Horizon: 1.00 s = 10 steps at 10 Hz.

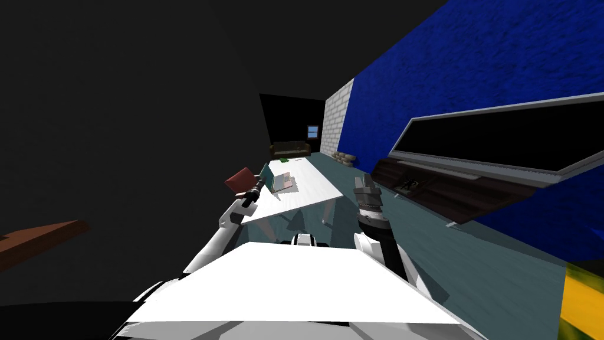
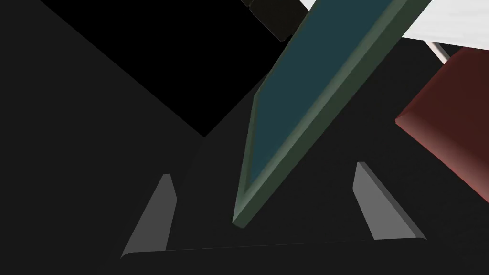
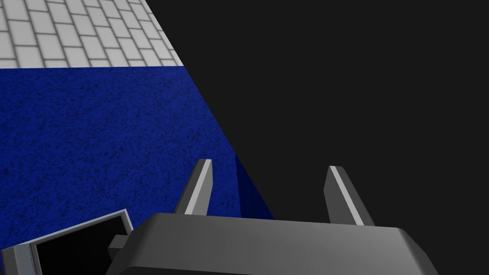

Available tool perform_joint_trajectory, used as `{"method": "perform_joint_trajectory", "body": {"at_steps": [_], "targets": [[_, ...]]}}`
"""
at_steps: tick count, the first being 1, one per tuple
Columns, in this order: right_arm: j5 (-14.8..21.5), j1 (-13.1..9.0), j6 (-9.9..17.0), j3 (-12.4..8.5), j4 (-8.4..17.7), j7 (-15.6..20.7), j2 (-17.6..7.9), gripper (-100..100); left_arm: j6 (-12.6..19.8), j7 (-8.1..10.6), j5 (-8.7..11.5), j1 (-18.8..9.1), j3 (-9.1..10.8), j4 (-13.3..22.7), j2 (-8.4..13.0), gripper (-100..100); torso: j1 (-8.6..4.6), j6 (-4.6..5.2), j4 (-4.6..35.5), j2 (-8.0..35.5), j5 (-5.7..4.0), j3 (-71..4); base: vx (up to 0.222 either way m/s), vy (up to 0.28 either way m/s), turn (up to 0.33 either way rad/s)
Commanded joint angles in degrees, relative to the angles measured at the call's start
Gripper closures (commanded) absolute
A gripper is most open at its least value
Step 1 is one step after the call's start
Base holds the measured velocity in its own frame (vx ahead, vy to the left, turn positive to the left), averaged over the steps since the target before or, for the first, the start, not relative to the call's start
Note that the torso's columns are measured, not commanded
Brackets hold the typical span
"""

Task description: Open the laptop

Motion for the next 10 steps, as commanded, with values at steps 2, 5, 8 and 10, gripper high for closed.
{"method": "perform_joint_trajectory", "body": {"at_steps": [2, 5, 8, 10], "targets": [[0.0, 0.0, 0.0, 0.0, 0.0, 0.0, 0.0, 0, -1.9, 0.39, -2.5, -0.6, 1.93, 1.7, -1.0, -100, -0.14, 0.03, 0.0, 0.0, -0.03, 0.0, 0.034, 0.094, 0.047], [0.0, 0.0, 0.0, 0.0, 0.0, 0.0, 0.0, 0, -0.1, -0.86, -3.2, -0.1, 1.34, 0.7, 1.5, 100, -0.24, 0.02, 0.0, 0.1, -0.07, 0.1, 0.008, -0.011, -0.031], [0.0, 0.0, 0.0, 0.0, 0.0, 0.0, 0.0, 0, 3.0, -2.78, -4.0, 0.6, 0.27, -0.9, 5.2, 100, -0.18, 0.00, 0.0, 0.0, -0.05, 0.0, 0.015, -0.108, -0.068], [0.0, 0.0, 0.0, 0.0, 0.0, 0.0, 0.0, 0, 5.1, -4.07, -4.6, 1.1, -0.44, -2.0, 7.7, 100, 0.01, 0.01, 0.0, 0.0, 0.01, 0.0, 0.024, -0.086, -0.061]]}}
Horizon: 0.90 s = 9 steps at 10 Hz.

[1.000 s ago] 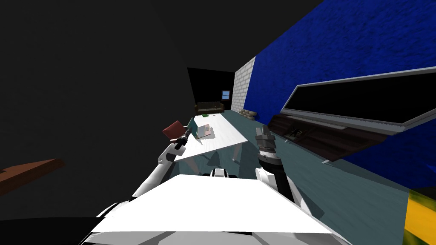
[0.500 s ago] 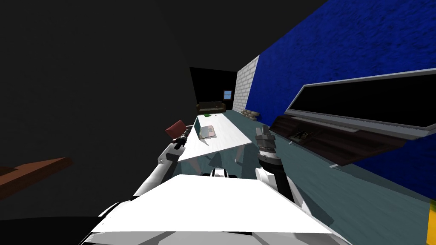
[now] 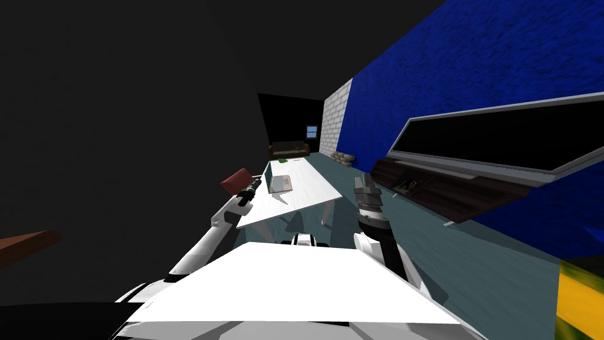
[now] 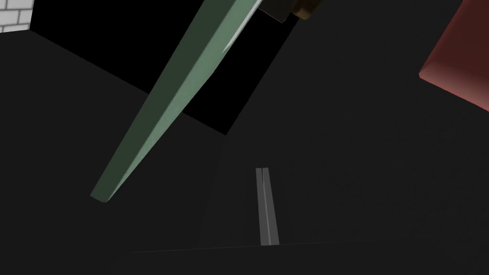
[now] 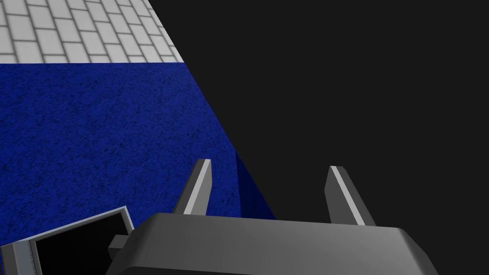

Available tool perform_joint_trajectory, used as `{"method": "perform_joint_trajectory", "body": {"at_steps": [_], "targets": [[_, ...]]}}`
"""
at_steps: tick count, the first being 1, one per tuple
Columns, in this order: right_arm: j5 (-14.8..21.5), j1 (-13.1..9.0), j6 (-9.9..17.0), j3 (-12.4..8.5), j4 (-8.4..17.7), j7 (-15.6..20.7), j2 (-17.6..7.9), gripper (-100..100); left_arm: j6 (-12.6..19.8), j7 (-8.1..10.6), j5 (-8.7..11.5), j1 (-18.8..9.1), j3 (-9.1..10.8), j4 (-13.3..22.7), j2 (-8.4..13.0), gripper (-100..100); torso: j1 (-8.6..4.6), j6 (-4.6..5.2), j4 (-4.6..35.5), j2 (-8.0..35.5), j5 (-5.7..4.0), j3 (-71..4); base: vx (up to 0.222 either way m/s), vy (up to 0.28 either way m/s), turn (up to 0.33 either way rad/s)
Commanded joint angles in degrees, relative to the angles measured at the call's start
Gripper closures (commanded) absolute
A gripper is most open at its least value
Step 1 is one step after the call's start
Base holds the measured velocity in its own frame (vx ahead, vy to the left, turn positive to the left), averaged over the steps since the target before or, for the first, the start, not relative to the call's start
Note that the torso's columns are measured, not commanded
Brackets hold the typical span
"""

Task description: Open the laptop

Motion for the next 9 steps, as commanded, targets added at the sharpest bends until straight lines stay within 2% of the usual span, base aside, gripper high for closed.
{"method": "perform_joint_trajectory", "body": {"at_steps": [1, 3, 4, 5, 8, 9], "targets": [[0.0, 0.0, 0.0, 0.0, 0.0, 0.0, 0.0, 0, 2.8, -1.74, -0.8, 0.6, -0.93, -1.3, 3.3, 100, 0.04, 0.00, 0.0, 0.0, 0.01, 0.0, 0.015, -0.077, -0.054], [0.0, 0.0, 0.0, 0.0, 0.0, 0.0, 0.0, 0, 4.9, -3.03, -1.4, 1.1, -1.65, -2.4, 5.8, 100, -0.09, 0.00, 0.0, 0.0, -0.03, 0.0, 0.023, -0.085, -0.057], [0.0, 0.0, 0.0, 0.0, 0.0, 0.0, 0.0, 0, 4.2, -2.54, -1.2, 1.0, -1.41, -2.1, 5.0, 100, -0.10, 0.00, 0.0, 0.0, -0.03, 0.0, 0.011, -0.037, -0.011], [0.0, 0.0, 0.0, 0.0, 0.0, 0.0, 0.0, 0, 5.2, -3.34, -1.9, 1.4, -1.46, -1.9, 5.6, -100, 0.05, -0.02, 0.0, 0.0, 0.01, 0.0, 0.055, -0.094, -0.001], [0.0, 0.0, 0.0, 0.0, 0.0, 0.0, 0.0, 0, 6.5, -4.35, -2.9, 1.9, -1.50, -1.5, 6.2, -100, -0.37, 0.12, 0.0, -0.1, -0.09, -0.1, 0.065, -0.147, 0.013], [0.0, 0.0, 0.0, 0.0, 0.0, 0.0, 0.0, 0, 6.3, -4.01, -2.5, 1.7, -1.26, -1.7, 6.4, -100, -0.24, 0.21, -0.1, -0.2, 0.01, -0.1, 0.030, -0.059, 0.025]]}}
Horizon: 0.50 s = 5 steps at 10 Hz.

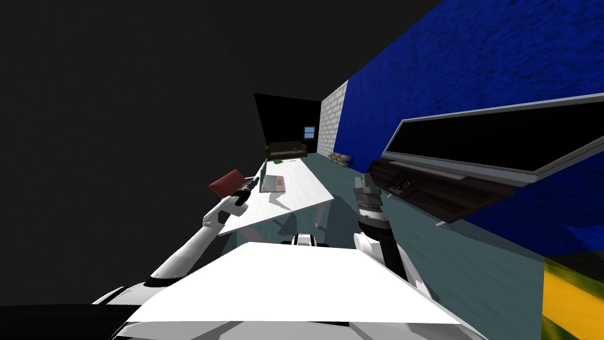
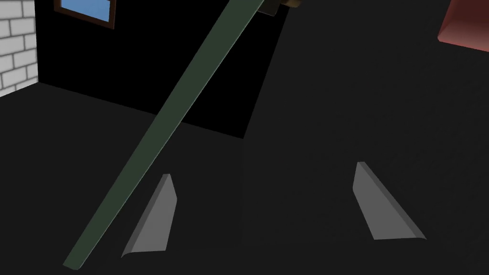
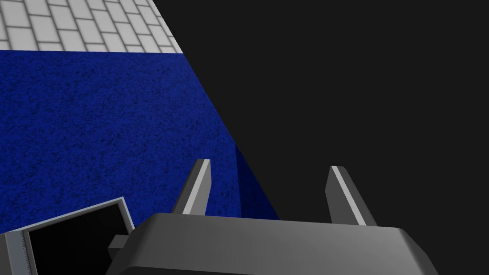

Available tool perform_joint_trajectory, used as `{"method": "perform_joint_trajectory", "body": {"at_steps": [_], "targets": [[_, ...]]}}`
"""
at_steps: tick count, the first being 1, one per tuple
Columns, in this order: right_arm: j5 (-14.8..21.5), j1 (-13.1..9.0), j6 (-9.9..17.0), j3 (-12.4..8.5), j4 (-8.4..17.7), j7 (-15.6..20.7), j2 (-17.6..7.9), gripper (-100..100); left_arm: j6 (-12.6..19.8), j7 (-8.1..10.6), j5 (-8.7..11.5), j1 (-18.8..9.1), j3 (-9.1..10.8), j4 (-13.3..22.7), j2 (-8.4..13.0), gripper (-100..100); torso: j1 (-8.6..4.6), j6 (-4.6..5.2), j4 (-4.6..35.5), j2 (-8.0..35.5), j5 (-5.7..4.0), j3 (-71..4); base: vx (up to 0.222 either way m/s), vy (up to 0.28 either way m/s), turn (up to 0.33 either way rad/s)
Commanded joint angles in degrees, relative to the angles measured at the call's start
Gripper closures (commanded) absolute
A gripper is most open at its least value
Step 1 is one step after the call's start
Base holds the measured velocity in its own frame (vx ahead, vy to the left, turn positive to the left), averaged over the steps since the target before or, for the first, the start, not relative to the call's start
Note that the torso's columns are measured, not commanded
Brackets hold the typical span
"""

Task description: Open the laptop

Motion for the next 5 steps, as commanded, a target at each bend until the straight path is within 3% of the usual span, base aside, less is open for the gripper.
{"method": "perform_joint_trajectory", "body": {"at_steps": [1, 2, 5], "targets": [[0.0, 0.0, 0.0, 0.0, 0.0, 0.0, 0.0, 0, 0.2, -0.07, -0.1, -0.1, 0.12, 0.0, 0.1, -100, 0.34, -0.02, 0.0, 0.0, 0.11, 0.0, 0.002, -0.014, 0.001], [0.0, 0.0, 0.0, 0.0, 0.0, 0.0, 0.0, 0, 0.1, -0.06, -0.1, -0.1, 0.14, 0.0, 0.1, 100, 0.47, -0.14, 0.1, 0.1, 0.12, 0.1, 0.001, -0.007, -0.002], [0.0, 0.0, 0.0, 0.0, 0.0, 0.0, 0.0, 0, 2.1, -3.04, -2.4, 1.9, -1.14, -1.4, 3.5, 100, -0.03, -0.20, 0.1, 0.1, -0.09, 0.1, 0.037, -0.068, -0.019]]}}
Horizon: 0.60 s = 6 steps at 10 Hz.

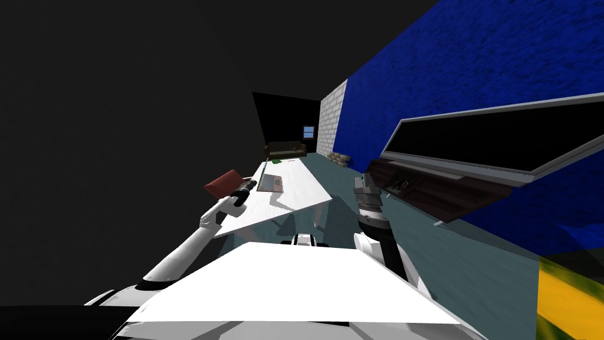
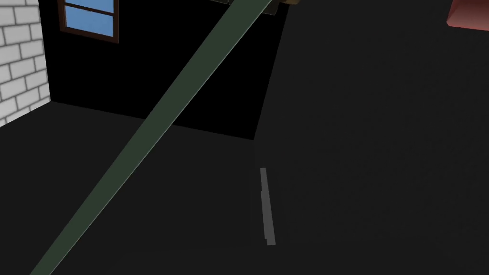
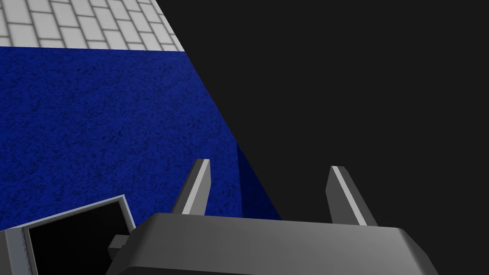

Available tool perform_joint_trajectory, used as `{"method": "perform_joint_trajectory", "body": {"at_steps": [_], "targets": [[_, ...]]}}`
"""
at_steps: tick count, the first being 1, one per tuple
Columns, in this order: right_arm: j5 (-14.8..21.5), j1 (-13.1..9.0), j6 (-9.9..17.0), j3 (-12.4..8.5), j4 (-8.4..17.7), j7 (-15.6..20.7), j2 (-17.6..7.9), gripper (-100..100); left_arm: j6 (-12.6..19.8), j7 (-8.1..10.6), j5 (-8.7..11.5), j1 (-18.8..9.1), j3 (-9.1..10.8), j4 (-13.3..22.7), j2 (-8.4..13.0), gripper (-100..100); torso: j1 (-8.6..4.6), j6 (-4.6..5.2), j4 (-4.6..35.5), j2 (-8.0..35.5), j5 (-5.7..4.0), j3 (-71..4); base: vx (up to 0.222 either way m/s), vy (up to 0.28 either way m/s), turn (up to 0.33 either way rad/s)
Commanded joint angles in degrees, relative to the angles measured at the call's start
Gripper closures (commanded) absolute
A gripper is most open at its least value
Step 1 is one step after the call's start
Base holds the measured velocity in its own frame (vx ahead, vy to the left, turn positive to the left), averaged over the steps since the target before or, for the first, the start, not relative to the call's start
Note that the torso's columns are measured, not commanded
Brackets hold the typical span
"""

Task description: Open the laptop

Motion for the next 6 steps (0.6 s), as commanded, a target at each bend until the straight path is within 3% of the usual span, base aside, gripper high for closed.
{"method": "perform_joint_trajectory", "body": {"at_steps": [1, 4, 5, 6], "targets": [[0.0, 0.0, 0.0, 0.0, 0.0, 0.0, 0.0, 0, 2.0, -2.91, -2.1, 1.8, -1.22, -1.4, 3.3, 100, 0.06, 0.00, 0.0, 0.0, 0.01, 0.0, 0.050, -0.106, -0.027], [0.0, 0.0, 0.0, 0.0, 0.0, 0.0, 0.0, 0, 4.0, -5.90, -4.4, 3.7, -2.49, -2.8, 6.8, 100, 0.18, 0.00, 0.0, 0.1, 0.06, 0.0, 0.050, -0.105, -0.022], [0.0, 0.0, 0.0, 0.0, 0.0, 0.0, 0.0, 0, 3.7, -5.26, -4.0, 3.3, -2.30, -2.6, 6.0, 100, 0.24, -0.01, 0.0, 0.1, 0.08, 0.1, 0.015, -0.042, 0.000], [0.0, 0.0, 0.0, 0.0, 0.0, 0.0, 0.0, 0, 3.4, -4.77, -4.5, 3.6, -2.90, -2.7, 6.0, -100, 0.40, -0.02, 0.0, 0.2, 0.12, 0.1, -0.081, -0.042, -0.009]]}}
